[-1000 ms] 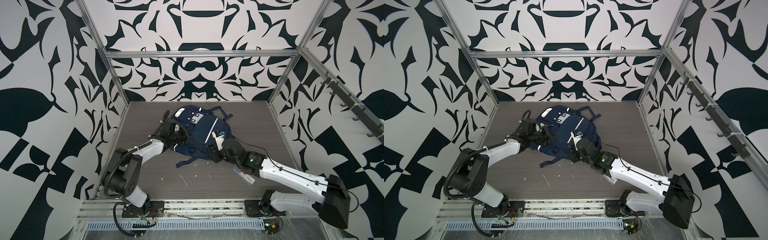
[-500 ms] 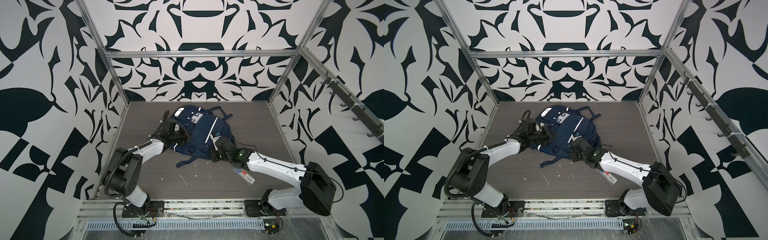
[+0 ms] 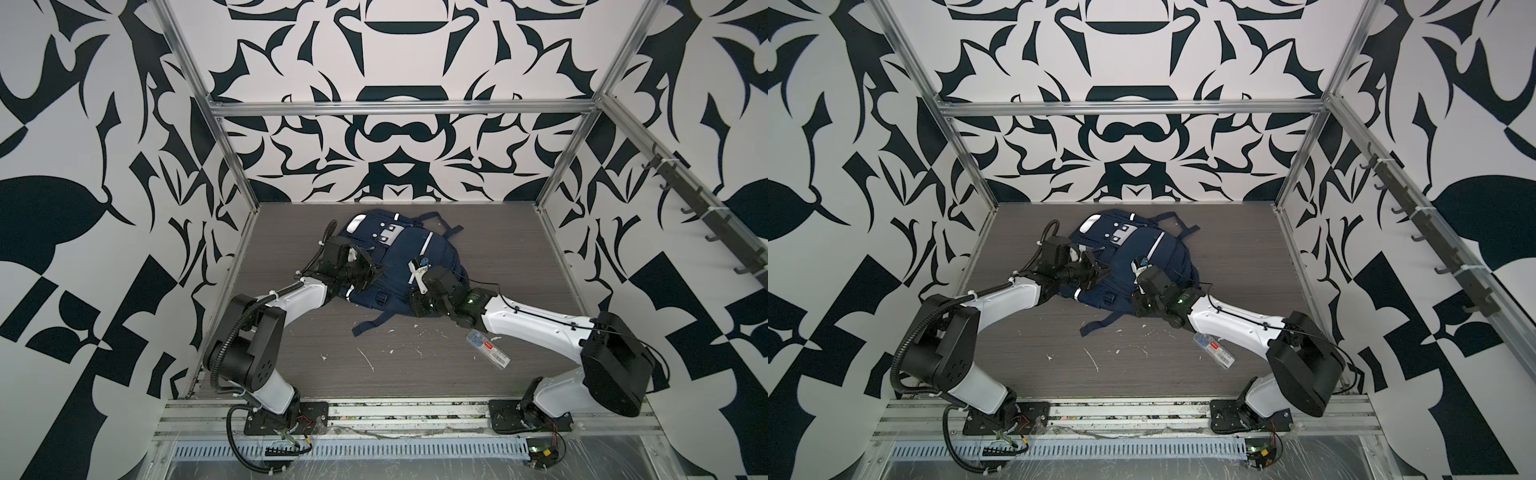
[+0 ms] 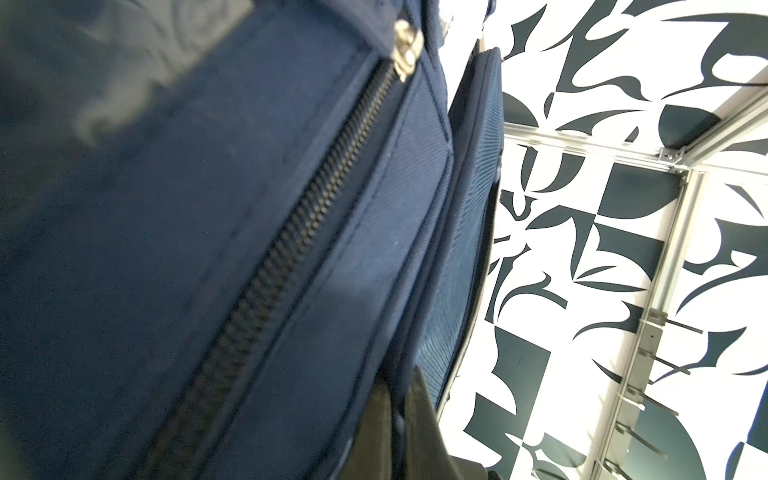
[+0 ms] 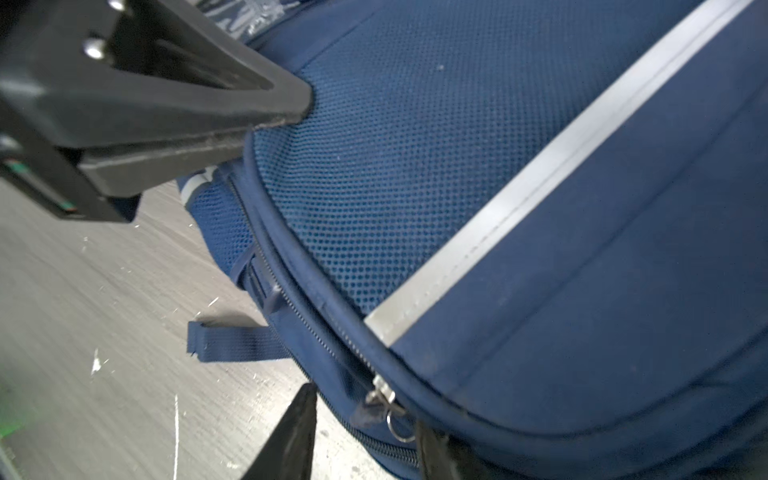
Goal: Pack the student bag
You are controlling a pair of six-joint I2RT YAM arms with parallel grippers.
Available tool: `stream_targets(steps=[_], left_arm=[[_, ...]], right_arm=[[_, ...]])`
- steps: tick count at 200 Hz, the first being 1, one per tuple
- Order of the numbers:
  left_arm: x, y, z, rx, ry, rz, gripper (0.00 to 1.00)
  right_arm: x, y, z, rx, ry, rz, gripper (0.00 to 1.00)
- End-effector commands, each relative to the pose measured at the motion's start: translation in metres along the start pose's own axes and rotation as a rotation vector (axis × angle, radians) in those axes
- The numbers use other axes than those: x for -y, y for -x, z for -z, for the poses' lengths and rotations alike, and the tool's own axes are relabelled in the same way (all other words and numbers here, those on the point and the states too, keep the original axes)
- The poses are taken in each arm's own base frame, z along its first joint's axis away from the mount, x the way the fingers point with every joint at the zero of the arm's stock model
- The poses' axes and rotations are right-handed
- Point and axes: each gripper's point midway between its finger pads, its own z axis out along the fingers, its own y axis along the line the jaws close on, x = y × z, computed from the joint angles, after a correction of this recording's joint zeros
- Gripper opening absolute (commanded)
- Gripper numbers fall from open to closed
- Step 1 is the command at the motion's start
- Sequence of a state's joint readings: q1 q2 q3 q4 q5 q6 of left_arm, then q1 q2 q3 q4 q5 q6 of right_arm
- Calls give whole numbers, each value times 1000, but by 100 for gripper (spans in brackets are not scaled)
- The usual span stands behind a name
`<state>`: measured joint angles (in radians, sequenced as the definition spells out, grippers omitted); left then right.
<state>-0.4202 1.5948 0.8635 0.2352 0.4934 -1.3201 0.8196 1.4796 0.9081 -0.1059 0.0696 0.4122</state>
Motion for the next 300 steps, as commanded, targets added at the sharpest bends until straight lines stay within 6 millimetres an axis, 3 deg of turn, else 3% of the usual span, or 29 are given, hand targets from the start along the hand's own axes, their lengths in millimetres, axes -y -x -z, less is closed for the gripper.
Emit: stream_targets(steps=[1,24,81,204,250,283,300], left_arm=[[35,-9,3,-46,-112,-49,0],[36,-10,3,-48,-113,-49,0],[38,-10,3,-51,-116,-51,0],[25,-14,-1,-56,-111,-29,0],[16,-10,-2,-49,-52,-73,0],[11,5,5,-13,-35,-91,0],[12,15,10,8,-54,-93,0]], right_arm=[[-7,32,2,77,8,-22,39],[-11,37,-3,75,19,-17,31],[-20,41,-3,105,70,7,0],[-52,52,-6,145,240,38,0],[-44,59,26,209,219,31,26],[-21,41,49,166,138,-13,33],[-4,30,64,157,77,-57,42]])
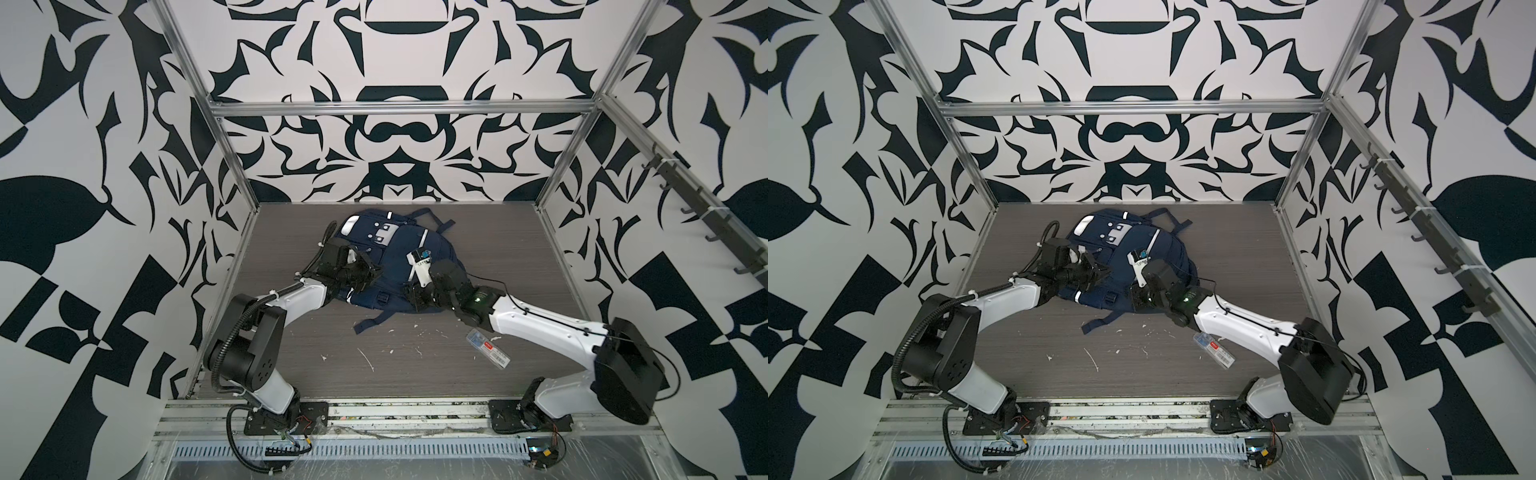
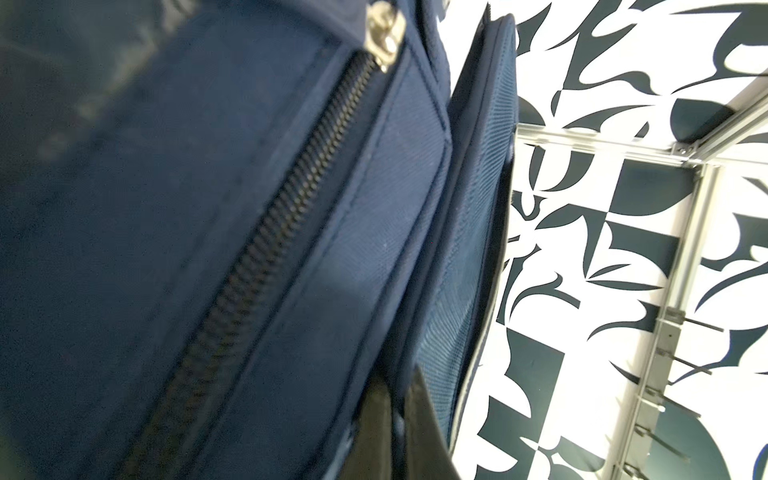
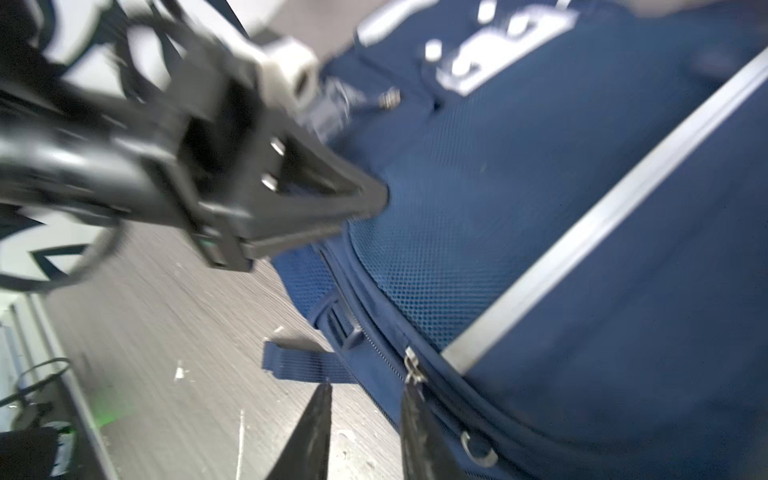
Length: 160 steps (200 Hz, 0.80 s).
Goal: Pack the student bag
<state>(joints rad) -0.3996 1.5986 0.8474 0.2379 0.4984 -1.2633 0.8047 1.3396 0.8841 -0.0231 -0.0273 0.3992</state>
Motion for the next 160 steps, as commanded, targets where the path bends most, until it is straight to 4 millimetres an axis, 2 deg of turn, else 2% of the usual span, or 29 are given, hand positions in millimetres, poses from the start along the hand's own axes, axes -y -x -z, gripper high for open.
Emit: stream_targets(steps=[1,10,17,32,45,59,85,104,133,160], left_arm=[[21,10,7,0,-66,-55,0],[21,13,9,-1,-64,-65,0],[21,15,9,-2,-56,-73,0],[21,15,10,-7,-46,-98,0],[20,14,9,-17,-39,-115,0],[17,12,8,-30,-33,-124,0],[16,10,9,-42,-20,-162,0],[16,8,10,-51,-14,-190,0],[16,5,9,-74,-18,-225,0],[10,2,10,-81,-5,-251,0]], right_arm=[[18,-5,28,12,-87,-52,43],[27,-9,40,12,-127,-68,65],[34,-12,50,7,-160,-79,78],[50,-19,71,-8,-223,-100,83],[63,-26,90,-30,-270,-111,93],[77,-35,111,-58,-329,-136,98],[112,-57,153,-121,-504,-235,98],[124,-72,173,-156,-569,-341,98],[133,-97,182,-254,-645,-466,98],[137,-116,181,-341,-686,-492,98]])
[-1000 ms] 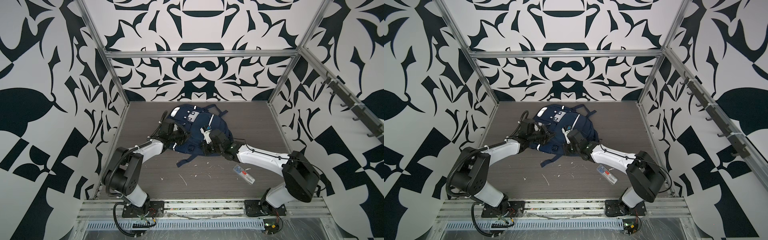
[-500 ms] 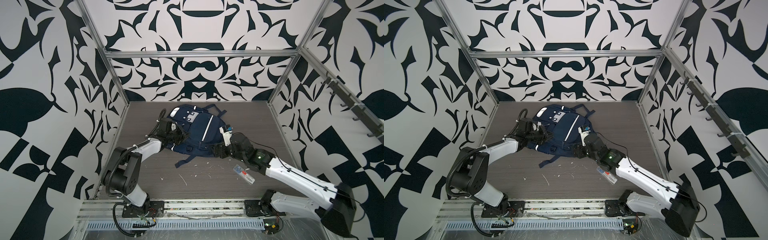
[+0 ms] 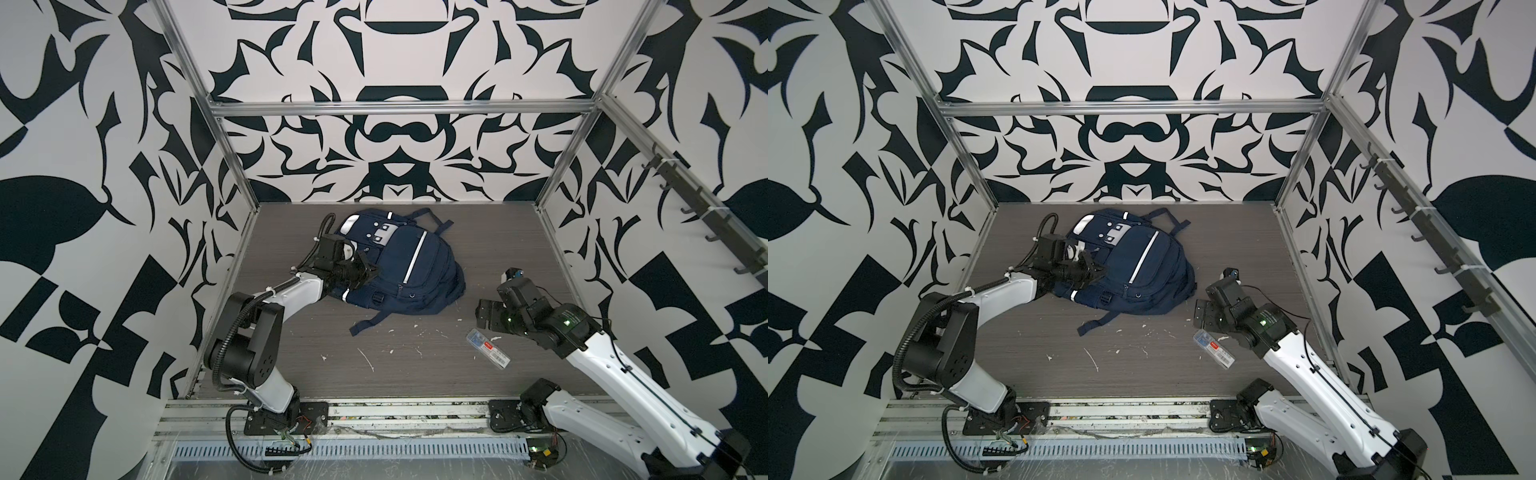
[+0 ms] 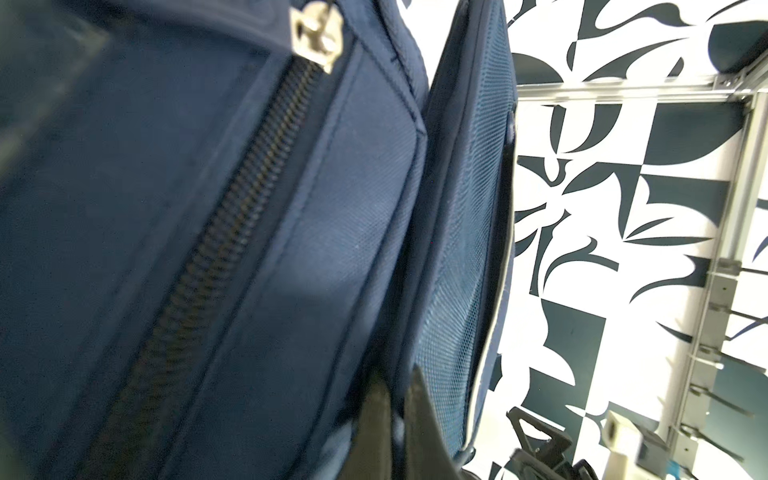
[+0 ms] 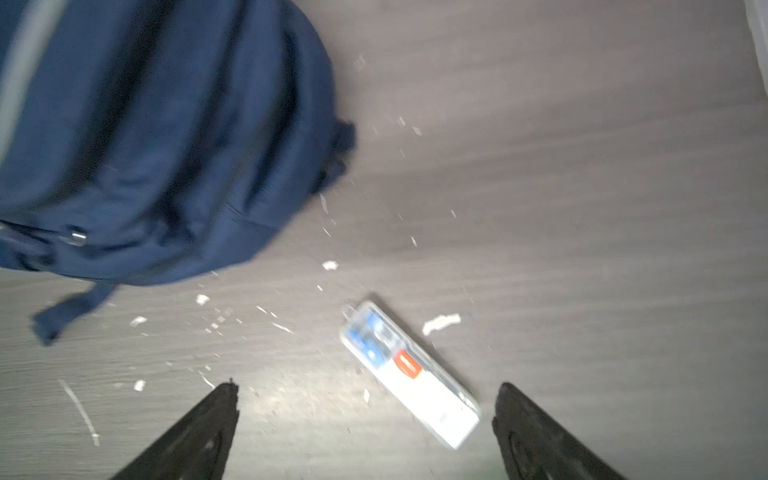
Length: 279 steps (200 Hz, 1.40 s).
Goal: Pack the student bag
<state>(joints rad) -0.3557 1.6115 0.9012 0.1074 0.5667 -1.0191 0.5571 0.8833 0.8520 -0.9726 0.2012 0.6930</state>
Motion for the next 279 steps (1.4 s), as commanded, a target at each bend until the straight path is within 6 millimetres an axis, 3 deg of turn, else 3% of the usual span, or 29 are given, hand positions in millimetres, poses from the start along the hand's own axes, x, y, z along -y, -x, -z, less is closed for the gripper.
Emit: stream_targets(steps=[1,14,37,48,67,83,123,188,244,279], left_arm=[[16,0,4,-22,-43,-83,0],[15,-1,5,-23,-36,-95,2],[12,-2,8,-27,5,-137,27],[11,-3,10,-31,20,-151,41],[13,-5,11,-41,20,-167,75],[14,-7,13,-43,20,-180,94],[30,-12,21,-31,-12,-252,97],[44,-24,23,-42,-19,-270,99],[71,-31,30,-73,-44,-333,99],[68,-35,25,-78,-36,-328,99]], right_arm=[[15,-15,1,-85,-82,-53,98],[14,-27,-5,-151,-80,-45,98],[20,-38,-15,-205,-117,-3,98],[23,-40,-20,-223,-144,28,98],[23,-40,-30,-246,-163,62,98],[16,-44,-40,-278,-150,63,98],[8,-59,-68,-335,-120,32,98],[15,-78,-102,-411,-166,28,98],[24,-82,-109,-415,-185,-2,99],[19,-84,-110,-422,-157,-20,97]])
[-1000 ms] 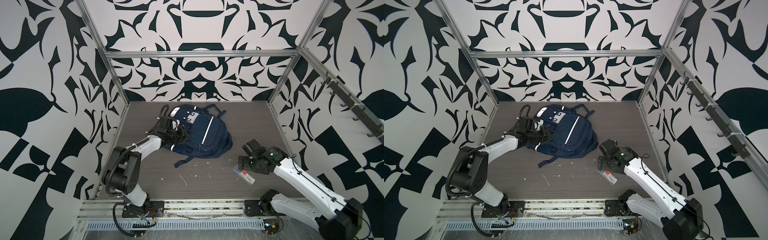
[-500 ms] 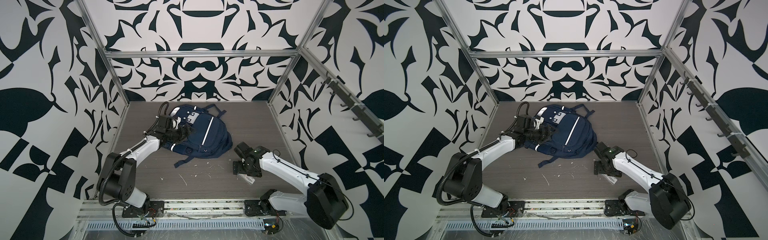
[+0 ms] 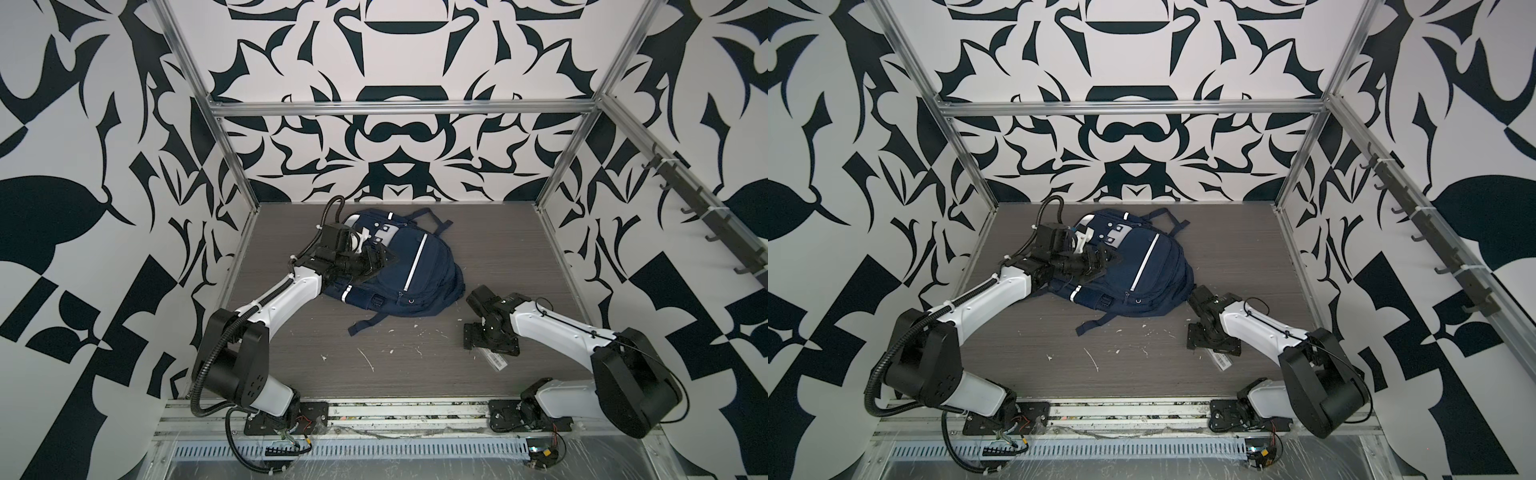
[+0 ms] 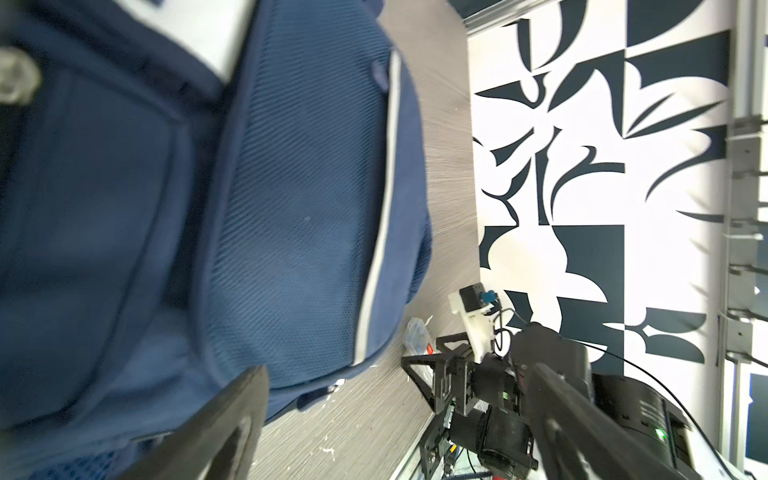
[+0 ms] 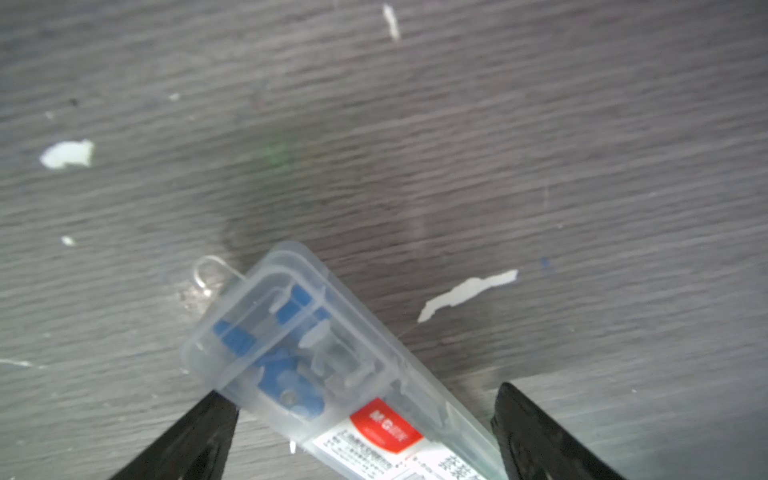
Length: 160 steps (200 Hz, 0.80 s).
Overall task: Pack the student bag
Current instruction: 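Lower the right gripper onto the clear plastic case while left holds the backpack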
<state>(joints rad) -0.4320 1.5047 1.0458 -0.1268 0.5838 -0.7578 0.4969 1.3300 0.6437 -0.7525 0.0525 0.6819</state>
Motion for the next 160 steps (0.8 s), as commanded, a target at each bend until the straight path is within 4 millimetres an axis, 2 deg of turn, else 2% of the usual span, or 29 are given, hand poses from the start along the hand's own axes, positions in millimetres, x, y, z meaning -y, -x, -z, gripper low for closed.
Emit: stream_targets(steps=[1,24,48,80,110,160], left_arm=[[7,-5,3,-9,-1,-18,99],[5,-7,4,7,11,-13,99],[3,-3,16,71,49,-31,99],[8,1,28,111,74,-84,99],[7,2,27,103,89,-88,99],[6,7,24,121,85,-81,99]], right_arm=[[-3,-2,0,-1,27,-23,97],[-8,-1,1,9,61,-49,90],[-11,1,-1,7,69,-64,85],[-27,5,-2,6,126,-74,75],[-38,11,2,43,149,-89,67],[-38,16,6,82,103,-66,49]])
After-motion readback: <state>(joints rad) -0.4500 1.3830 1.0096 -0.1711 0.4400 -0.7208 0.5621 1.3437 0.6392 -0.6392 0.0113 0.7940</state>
